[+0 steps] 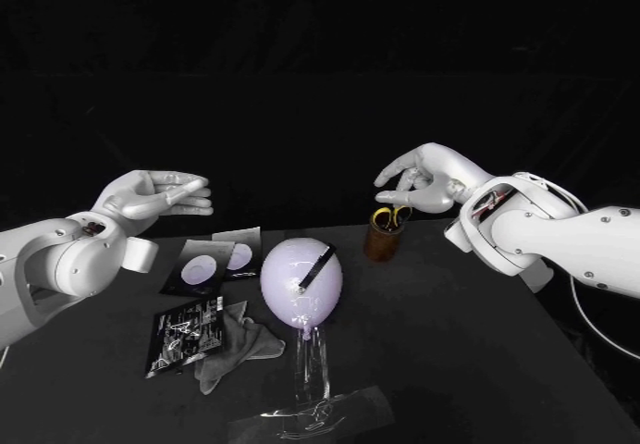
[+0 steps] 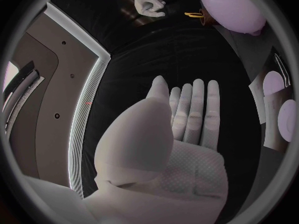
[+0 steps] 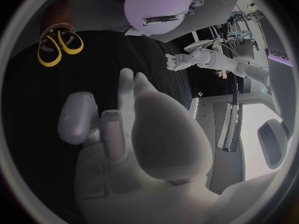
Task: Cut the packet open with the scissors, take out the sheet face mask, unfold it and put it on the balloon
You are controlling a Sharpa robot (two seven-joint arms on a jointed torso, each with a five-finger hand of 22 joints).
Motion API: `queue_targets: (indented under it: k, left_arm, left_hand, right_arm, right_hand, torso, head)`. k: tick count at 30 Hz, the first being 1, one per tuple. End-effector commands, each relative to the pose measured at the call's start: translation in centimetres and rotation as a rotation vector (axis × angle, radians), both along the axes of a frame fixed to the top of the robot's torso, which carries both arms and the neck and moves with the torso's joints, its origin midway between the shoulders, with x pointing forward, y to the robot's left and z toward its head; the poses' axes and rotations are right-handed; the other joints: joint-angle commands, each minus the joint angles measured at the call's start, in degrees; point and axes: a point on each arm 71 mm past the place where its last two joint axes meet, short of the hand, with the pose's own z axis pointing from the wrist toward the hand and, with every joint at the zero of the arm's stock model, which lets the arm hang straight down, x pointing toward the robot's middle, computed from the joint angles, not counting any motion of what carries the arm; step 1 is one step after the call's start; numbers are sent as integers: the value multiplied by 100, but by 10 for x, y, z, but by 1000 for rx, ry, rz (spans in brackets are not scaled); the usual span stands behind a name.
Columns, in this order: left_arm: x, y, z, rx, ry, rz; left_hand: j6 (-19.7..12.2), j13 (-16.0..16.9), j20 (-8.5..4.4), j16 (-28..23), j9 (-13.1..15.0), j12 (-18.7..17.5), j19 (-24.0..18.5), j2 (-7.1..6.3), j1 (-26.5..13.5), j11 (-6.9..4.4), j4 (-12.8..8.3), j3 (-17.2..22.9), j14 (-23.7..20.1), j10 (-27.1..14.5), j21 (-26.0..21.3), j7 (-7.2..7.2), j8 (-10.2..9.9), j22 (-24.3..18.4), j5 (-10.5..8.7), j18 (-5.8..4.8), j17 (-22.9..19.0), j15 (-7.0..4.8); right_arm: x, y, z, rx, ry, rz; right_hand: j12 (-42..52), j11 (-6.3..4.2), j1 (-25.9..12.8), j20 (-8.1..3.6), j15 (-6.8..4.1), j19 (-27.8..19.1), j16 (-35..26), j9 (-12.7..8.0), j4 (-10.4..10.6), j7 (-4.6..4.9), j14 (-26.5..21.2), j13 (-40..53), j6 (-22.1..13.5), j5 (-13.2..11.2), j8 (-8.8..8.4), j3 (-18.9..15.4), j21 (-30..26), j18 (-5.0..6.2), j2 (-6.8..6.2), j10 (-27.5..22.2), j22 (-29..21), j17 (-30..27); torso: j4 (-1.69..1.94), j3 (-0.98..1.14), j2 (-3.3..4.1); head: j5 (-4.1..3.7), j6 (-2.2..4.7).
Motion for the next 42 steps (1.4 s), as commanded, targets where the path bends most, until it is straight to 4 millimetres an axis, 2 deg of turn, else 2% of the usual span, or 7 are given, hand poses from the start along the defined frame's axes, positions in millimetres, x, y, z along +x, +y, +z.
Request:
queue_targets:
  k: [1, 11, 14, 17, 23, 27, 42]
  left_arm:
    - [-3, -15, 3, 124, -93, -62]
    - [1, -78, 1, 413, -234, -243]
    - [3, -101, 0, 508, -275, -310]
    - [5, -124, -1, 598, -302, -381]
    - [8, -155, -4, 721, -312, -478]
    - [9, -173, -4, 786, -309, -520]
    - [15, -219, 0, 957, -286, -571]
  left_hand:
    - [62, 24, -73, 246, -36, 21, 181, -5, 83, -49, 30, -77, 294, 194, 134, -40, -35, 59, -5, 78, 141, -87]
    - [-25, 618, -530, 3190, -57, 912, 754, 4, -110, -309, -6, -667, 300, 537, 1347, -244, 9, 793, 37, 49, 2171, -349]
    - [-226, 2032, -808, 5540, 52, 2692, 559, 87, -150, -381, -22, -899, 853, -189, 2827, -299, 218, 1844, 10, -4, 4138, -467]
    - [-332, 2728, -851, 6329, 85, 3601, 976, 121, -169, -412, -11, -987, 1542, -587, 4184, -312, 313, 3220, -6, -111, 5076, -513]
    - [-457, 3470, -838, 7036, 119, 4716, 1590, 222, -174, -429, -3, -1131, 2362, -835, 5821, -324, 492, 5269, -4, -361, 6139, -518]
    - [-441, 5517, -845, 7381, 100, 6448, 2259, 267, -315, -466, -12, -1223, 2906, 469, 6599, -314, 535, 6455, -12, -576, 6920, -533]
    - [-390, 6624, -854, 7434, 18, 7247, 2882, 336, -397, -450, 9, -1159, 3004, 1235, 7154, -331, 476, 7466, -8, -775, 7080, -543]
  right_arm:
    - [-3, 1, 1, 63, 3, -5]
    - [-7, 5, 1, 101, 2, 0]
    - [-8, 8, 0, 107, 4, 7]
    - [-10, 11, -2, 111, 11, 15]
    - [-13, 13, -4, 115, 19, 21]
    - [-14, 15, -5, 117, 23, 22]
    - [-15, 18, -5, 123, 27, 19]
  right_hand:
    - [691, -4, -62, -16, -5, 54, 26, -53, -26, 5, 343, 910, 32, 8, -63, 118, 84, -90, -67, -336, 937, 103]
    - [3382, -1, -195, 8, 7, 94, 129, -64, -38, 29, 406, 3767, 56, 61, -66, 292, 377, -131, -148, 151, 990, 443]
    - [4024, 28, -230, 19, 14, 117, 197, -53, -43, 27, 446, 4432, 33, 73, -44, 344, 515, -151, -163, 260, 1016, 679]
    - [4871, 31, -267, 35, 36, 146, 282, -25, -53, 44, 500, 5250, 25, 89, 7, 403, 697, -177, -184, 525, 1050, 1002]
    - [5401, 47, -307, 52, 54, 160, 318, 10, -60, 54, 523, 5760, -2, 108, 59, 467, 824, -193, -203, 702, 1072, 1148]
    - [5555, 51, -311, 57, 58, 163, 324, 20, -65, 57, 528, 5902, -11, 126, 73, 491, 856, -197, -203, 766, 1078, 1174]
    - [5959, 64, -328, 69, 71, 174, 343, 53, -78, 65, 542, 6262, -34, 142, 117, 556, 957, -210, -208, 948, 1095, 1257]
  torso:
    - [-4, 3, 3]
    - [-33, 23, 13]
    - [-27, 28, 12]
    - [-34, 32, 17]
    - [-31, 40, 20]
    - [-33, 41, 16]
    - [-28, 44, 12]
  head:
    - [4, -15]
    - [-10, -35]
    - [-33, -59]
    - [-57, -68]
    - [-88, -95]
    - [-102, -120]
    - [-110, -162]
